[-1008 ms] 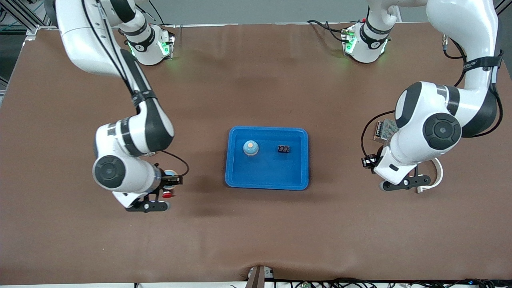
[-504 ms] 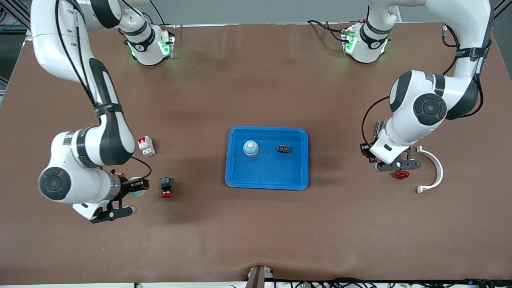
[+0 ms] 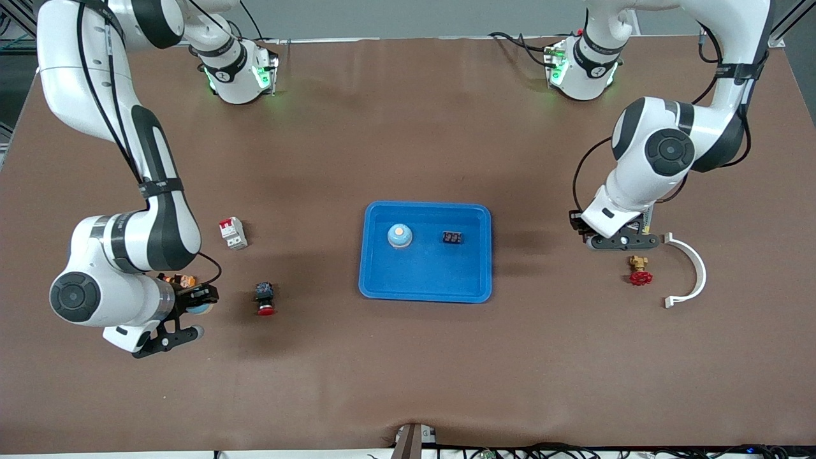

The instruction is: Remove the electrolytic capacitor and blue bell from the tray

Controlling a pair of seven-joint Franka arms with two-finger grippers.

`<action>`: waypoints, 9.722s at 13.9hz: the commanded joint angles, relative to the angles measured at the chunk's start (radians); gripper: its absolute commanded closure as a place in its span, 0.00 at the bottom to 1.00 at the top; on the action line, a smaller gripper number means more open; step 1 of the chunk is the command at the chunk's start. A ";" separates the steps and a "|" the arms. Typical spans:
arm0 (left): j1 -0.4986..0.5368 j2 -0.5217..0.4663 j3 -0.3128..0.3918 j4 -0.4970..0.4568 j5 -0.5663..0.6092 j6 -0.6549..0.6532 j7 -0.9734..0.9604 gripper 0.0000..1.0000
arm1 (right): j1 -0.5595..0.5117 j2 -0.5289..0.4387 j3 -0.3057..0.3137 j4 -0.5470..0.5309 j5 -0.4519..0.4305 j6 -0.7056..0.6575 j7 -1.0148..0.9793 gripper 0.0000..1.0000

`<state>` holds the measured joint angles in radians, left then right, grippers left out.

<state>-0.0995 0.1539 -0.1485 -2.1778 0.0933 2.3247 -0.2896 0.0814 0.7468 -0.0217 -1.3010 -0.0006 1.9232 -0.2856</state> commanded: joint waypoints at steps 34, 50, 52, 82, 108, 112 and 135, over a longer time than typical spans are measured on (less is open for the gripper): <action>0.072 0.088 -0.026 -0.306 -0.009 0.527 0.202 1.00 | -0.043 0.014 0.026 -0.277 0.008 0.439 -0.047 0.16; 0.069 0.161 -0.026 -0.304 -0.004 0.617 0.201 0.69 | 0.017 -0.058 0.054 -0.181 0.010 0.237 0.162 0.00; 0.070 0.159 -0.026 -0.304 -0.004 0.617 0.199 0.25 | 0.049 -0.081 0.054 -0.176 0.010 0.212 0.271 0.00; 0.023 0.084 -0.163 -0.067 -0.001 0.252 -0.781 0.00 | 0.487 -0.070 0.048 -0.175 0.050 0.296 0.987 0.00; -0.233 0.320 -0.161 0.292 0.082 0.122 -1.681 0.00 | 0.650 0.006 0.046 -0.235 0.033 0.384 0.988 0.00; -0.269 0.369 -0.154 0.325 0.109 0.122 -1.730 0.00 | 0.650 0.025 0.046 -0.233 0.033 0.401 0.988 0.00; -0.302 0.481 -0.140 0.380 0.212 0.104 -1.921 0.00 | 0.652 0.059 0.046 -0.231 0.033 0.454 0.988 0.44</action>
<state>-0.3912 0.6236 -0.3038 -1.8202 0.2691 2.4470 -2.1810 0.7217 0.8055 0.0333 -1.5344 0.0367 2.3751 0.6954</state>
